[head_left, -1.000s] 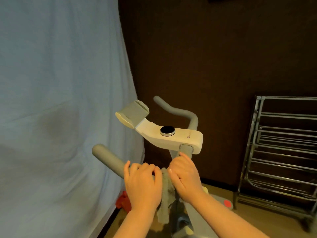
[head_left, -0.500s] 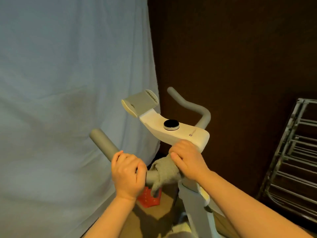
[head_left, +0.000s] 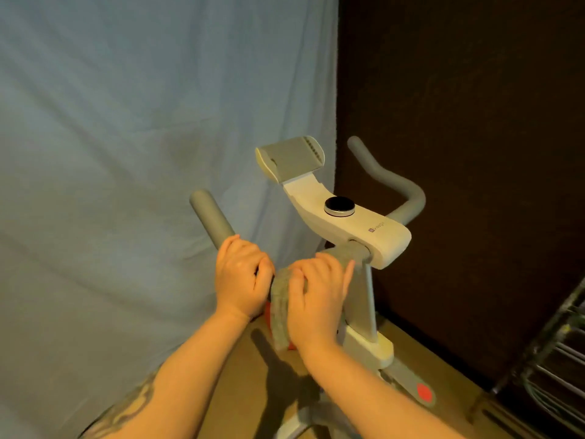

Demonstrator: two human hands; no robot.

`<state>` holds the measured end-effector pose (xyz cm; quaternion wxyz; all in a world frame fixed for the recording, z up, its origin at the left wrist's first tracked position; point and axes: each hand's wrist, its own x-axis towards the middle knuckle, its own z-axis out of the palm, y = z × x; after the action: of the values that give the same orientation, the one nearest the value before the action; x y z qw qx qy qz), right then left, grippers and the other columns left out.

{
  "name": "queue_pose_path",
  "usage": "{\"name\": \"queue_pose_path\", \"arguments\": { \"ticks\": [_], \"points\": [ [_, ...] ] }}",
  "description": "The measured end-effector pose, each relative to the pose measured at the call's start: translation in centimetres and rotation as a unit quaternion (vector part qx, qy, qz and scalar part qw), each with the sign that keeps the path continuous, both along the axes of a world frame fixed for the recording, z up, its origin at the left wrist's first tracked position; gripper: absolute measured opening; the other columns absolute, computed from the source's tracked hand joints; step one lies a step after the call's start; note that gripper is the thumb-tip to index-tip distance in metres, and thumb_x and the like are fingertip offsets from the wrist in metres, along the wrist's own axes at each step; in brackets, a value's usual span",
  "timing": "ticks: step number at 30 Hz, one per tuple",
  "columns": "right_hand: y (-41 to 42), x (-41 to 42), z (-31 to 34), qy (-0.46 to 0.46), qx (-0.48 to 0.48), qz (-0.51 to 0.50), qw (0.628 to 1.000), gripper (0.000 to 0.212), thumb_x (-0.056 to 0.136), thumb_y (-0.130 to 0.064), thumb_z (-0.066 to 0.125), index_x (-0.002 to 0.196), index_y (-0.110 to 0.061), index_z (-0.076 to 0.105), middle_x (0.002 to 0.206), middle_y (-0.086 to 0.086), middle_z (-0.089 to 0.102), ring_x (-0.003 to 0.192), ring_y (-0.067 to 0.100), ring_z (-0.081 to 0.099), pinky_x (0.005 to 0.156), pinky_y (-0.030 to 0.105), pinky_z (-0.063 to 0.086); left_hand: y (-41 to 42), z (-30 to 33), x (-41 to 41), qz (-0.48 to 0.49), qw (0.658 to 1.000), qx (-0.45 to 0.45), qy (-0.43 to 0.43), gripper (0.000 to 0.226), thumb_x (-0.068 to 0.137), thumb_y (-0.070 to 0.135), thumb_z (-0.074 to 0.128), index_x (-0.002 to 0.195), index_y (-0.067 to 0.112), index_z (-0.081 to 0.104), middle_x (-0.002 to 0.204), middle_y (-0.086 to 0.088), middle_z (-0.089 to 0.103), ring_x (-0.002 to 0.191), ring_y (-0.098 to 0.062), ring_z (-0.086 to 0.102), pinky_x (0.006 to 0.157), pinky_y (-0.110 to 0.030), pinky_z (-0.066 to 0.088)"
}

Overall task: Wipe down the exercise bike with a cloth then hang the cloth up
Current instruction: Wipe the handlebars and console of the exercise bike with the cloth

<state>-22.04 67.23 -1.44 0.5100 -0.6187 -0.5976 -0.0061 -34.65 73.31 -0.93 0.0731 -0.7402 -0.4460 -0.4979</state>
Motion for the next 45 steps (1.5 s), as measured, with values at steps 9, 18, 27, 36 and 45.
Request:
{"name": "queue_pose_path", "arguments": {
  "ticks": [9,18,27,36,45],
  "points": [
    [2.6,5.5,-0.5,-0.052,-0.007,-0.001,0.999,0.041,0.099,-0.024,0.029,0.104,-0.007,0.065,0.113,0.008,0.064,0.118,0.022,0.051,0.119,0.032,0.012,0.0,0.0,-0.1,0.002,1.0,0.009,0.013,0.037,0.084,0.021,0.038,0.051,0.014,0.054,0.056,0.0,0.052,0.061,-0.021,0.046,0.089,-0.039,0.039],
    [0.7,5.3,-1.2,-0.056,0.013,0.077,0.995,0.041,0.101,-0.027,0.026,0.112,-0.014,0.064,0.118,0.0,0.063,0.125,0.018,0.05,0.118,0.045,0.018,0.2,-0.4,0.0,0.0,1.0,0.028,0.011,0.038,0.084,0.02,0.039,0.05,0.015,0.056,0.057,0.003,0.054,0.062,-0.019,0.048,0.09,-0.037,0.037],
    [-2.3,6.5,-1.3,-0.052,0.125,0.139,0.981,0.026,0.096,-0.031,0.053,0.093,-0.013,0.072,0.097,-0.006,0.069,0.1,0.009,0.06,0.093,0.03,0.043,0.2,-0.3,0.0,-0.011,0.999,0.041,0.003,0.039,0.084,0.018,0.038,0.05,0.014,0.057,0.057,0.003,0.056,0.061,-0.02,0.05,0.087,-0.039,0.039],
    [0.6,2.9,2.6,-0.184,0.028,0.231,0.955,0.027,0.096,-0.037,0.048,0.094,-0.017,0.067,0.096,-0.005,0.065,0.093,0.013,0.057,0.084,0.031,0.043,0.4,-0.3,-0.1,-0.002,0.999,0.046,0.02,0.039,0.085,0.02,0.038,0.051,0.015,0.057,0.056,0.002,0.055,0.06,-0.021,0.049,0.083,-0.044,0.041],
    [1.6,2.5,0.1,-0.071,0.035,-0.003,0.997,0.036,0.095,-0.025,0.035,0.083,-0.018,0.068,0.087,-0.004,0.067,0.099,0.012,0.056,0.11,0.038,0.028,0.1,-0.1,-0.1,-0.007,1.0,0.022,0.02,0.037,0.083,0.019,0.038,0.05,0.016,0.055,0.057,0.005,0.053,0.061,-0.018,0.047,0.084,-0.041,0.04]
  ]
}}
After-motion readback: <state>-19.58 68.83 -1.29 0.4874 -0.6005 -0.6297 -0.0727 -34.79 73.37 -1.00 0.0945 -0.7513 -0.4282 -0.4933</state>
